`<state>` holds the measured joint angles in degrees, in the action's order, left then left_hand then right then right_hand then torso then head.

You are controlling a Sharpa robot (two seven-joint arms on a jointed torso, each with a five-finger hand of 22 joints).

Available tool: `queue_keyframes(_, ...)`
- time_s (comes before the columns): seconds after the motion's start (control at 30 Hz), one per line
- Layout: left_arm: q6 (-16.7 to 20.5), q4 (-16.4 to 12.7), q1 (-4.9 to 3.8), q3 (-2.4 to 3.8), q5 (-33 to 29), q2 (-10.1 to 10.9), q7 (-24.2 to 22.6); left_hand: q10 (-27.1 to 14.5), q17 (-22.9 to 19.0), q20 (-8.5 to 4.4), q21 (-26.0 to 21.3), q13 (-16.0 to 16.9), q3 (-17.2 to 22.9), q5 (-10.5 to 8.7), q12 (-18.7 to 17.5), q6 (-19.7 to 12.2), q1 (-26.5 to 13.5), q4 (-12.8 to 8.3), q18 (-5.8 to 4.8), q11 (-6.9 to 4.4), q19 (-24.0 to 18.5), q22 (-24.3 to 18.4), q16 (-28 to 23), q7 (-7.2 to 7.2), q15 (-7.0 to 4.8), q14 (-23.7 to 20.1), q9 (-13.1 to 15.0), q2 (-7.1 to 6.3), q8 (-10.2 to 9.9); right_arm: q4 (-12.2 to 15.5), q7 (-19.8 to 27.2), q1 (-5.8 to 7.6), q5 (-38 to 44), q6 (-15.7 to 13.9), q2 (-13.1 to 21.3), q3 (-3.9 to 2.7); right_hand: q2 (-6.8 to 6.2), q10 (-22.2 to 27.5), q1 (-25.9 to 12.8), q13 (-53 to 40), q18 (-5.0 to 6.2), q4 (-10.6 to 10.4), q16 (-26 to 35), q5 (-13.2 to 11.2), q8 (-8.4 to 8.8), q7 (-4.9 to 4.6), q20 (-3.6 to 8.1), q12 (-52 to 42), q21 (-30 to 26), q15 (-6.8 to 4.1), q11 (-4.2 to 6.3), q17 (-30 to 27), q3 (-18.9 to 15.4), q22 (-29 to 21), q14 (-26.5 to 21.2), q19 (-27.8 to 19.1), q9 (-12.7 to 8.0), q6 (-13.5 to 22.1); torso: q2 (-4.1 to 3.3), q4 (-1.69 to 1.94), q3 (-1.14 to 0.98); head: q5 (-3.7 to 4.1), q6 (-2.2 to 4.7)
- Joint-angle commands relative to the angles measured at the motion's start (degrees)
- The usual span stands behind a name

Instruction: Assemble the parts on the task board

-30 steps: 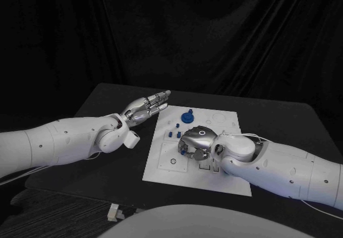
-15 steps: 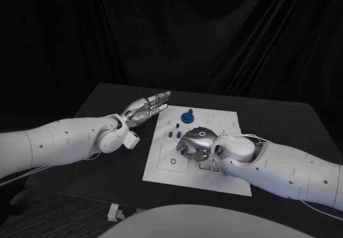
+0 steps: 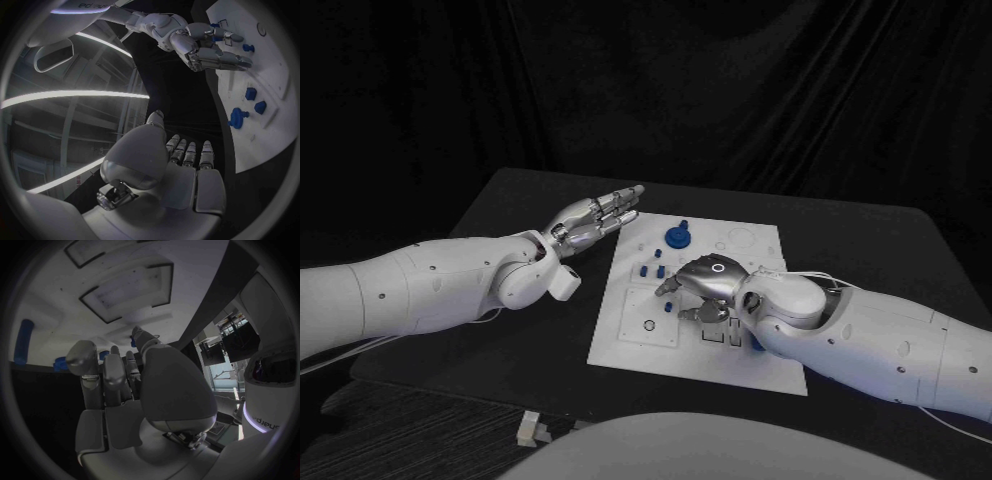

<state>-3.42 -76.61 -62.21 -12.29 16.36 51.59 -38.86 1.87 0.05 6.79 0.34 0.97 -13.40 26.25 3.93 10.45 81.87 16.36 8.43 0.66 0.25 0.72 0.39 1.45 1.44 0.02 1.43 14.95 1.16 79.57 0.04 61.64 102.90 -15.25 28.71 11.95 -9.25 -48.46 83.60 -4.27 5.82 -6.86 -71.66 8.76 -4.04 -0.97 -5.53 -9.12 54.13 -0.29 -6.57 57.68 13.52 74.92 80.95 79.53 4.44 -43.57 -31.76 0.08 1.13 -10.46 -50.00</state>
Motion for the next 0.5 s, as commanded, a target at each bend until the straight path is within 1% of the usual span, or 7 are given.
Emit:
queue_keyframes(0.03,-0.7,-0.1,0.09,0.06,-0.4,0.0,-5.6,0.0,0.0,0.33,-0.1,0.1,0.3,0.38,0.3,0.1,0.7,-0.1,0.74,0.47,0.0,0.0,-0.4,0.35,0.51,0.0,0.1,0.06,0.4,1.2,-1.0,1.31,0.5,-6.3,1.3,-0.08,0.04,0.9,0.4,0.0,0.68,-0.3,-0.4,0.1,-0.33,-0.13,-0.16,-0.5,-0.2,0.18,-0.08,0.2,-0.7,6.4,-0.3,-0.4,0.0,-0.7,0.0,-0.02,-0.01,0.11,0.0)
queue_keyframes(0.13,-0.7,-0.1,0.1,0.06,-0.4,0.1,-5.6,0.0,0.0,0.33,-0.1,0.1,0.3,0.38,0.3,0.1,0.7,-0.1,0.74,0.47,0.0,0.0,-0.4,0.35,0.51,0.0,0.1,0.06,0.4,2.7,-1.0,3.19,0.5,-8.0,3.1,-0.08,-0.32,3.3,0.9,0.2,0.51,-2.5,-0.8,-0.2,-1.01,-0.97,-0.34,-2.0,0.8,0.42,-0.43,0.5,-2.1,6.6,0.0,0.1,0.1,-2.4,0.02,-0.02,0.0,-0.05,0.0)
queue_keyframes(0.17,-0.7,-0.2,0.1,0.06,-0.4,0.1,-5.6,0.0,0.0,0.33,-0.1,0.1,0.3,0.38,0.3,0.1,0.7,-0.1,0.74,0.47,0.0,0.0,-0.4,0.35,0.51,0.0,0.1,0.06,0.4,3.3,-1.1,3.94,0.5,-8.4,3.9,-0.08,-1.19,4.9,1.8,0.4,0.29,-4.8,-1.0,-0.5,-1.41,-1.89,-0.53,-2.4,2.3,0.65,-0.71,0.4,-3.1,6.8,1.0,1.3,0.1,-3.6,0.03,-0.02,0.0,-0.16,0.0)
queue_keyframes(0.27,-0.6,-0.4,0.1,0.06,-0.4,0.3,-5.6,0.1,0.0,0.37,0.0,0.1,0.3,0.46,0.4,0.2,0.8,-0.2,0.74,0.47,0.0,0.1,-0.4,0.32,0.57,0.0,0.1,0.03,0.4,4.6,-1.3,6.14,0.5,-9.0,6.1,-0.08,-3.07,5.9,1.9,0.5,0.31,-9.9,-0.1,-2.6,-2.06,-1.92,-0.2,-3.2,2.4,0.19,-0.56,-0.5,-5.2,6.7,1.9,2.0,0.1,-6.0,0.07,-0.04,0.01,-0.42,0.0)
queue_keyframes(0.3,-0.6,-0.4,0.1,0.06,-0.4,0.4,-5.6,0.1,0.0,0.41,-0.1,0.1,0.3,0.47,0.4,0.2,0.8,-0.2,0.74,0.47,0.0,0.0,-0.4,0.22,0.6,0.0,0.1,0.0,0.4,4.9,-1.3,6.6,0.5,-9.0,6.6,-0.08,-3.13,5.9,1.7,0.5,0.3,-10.0,-0.1,-2.7,-2.08,-1.89,-0.17,-3.2,2.5,0.15,-0.54,-0.5,-5.3,6.7,2.0,2.1,0.1,-6.1,0.05,-0.04,0.02,-0.49,0.0)
queue_keyframes(0.43,-0.6,-0.4,0.11,0.06,-0.4,0.6,-5.5,0.1,0.0,0.51,-0.1,0.1,0.3,0.52,0.4,0.2,0.9,-0.3,0.74,0.43,0.0,0.0,-0.4,0.05,0.7,0.0,0.1,-0.12,0.4,5.5,-1.3,8.75,-0.3,-8.3,9.3,-0.08,-3.58,5.7,-1.5,0.5,0.25,-10.1,-0.1,-3.8,-3.22,0.76,0.49,-3.9,2.7,-0.62,0.27,-0.1,-5.8,6.7,2.8,2.7,0.4,-9.8,0.06,-0.05,0.03,-0.53,0.0)
queue_keyframes(0.5,-0.6,-0.4,0.11,0.06,-0.4,0.6,-5.5,0.1,0.0,0.54,-0.1,0.1,0.3,0.55,0.4,0.2,1.0,-0.3,0.75,0.41,0.0,0.0,-0.4,0.03,0.72,0.0,0.1,-0.15,0.4,5.3,-1.2,9.28,-0.6,-7.6,10.3,-0.08,-3.78,6.0,-1.8,0.5,0.23,-10.1,-0.1,-3.8,-3.47,1.17,0.66,-3.9,2.7,-0.77,0.43,0.0,-5.9,6.7,3.0,2.8,0.6,-10.8,0.07,-0.03,0.04,-0.41,0.0)
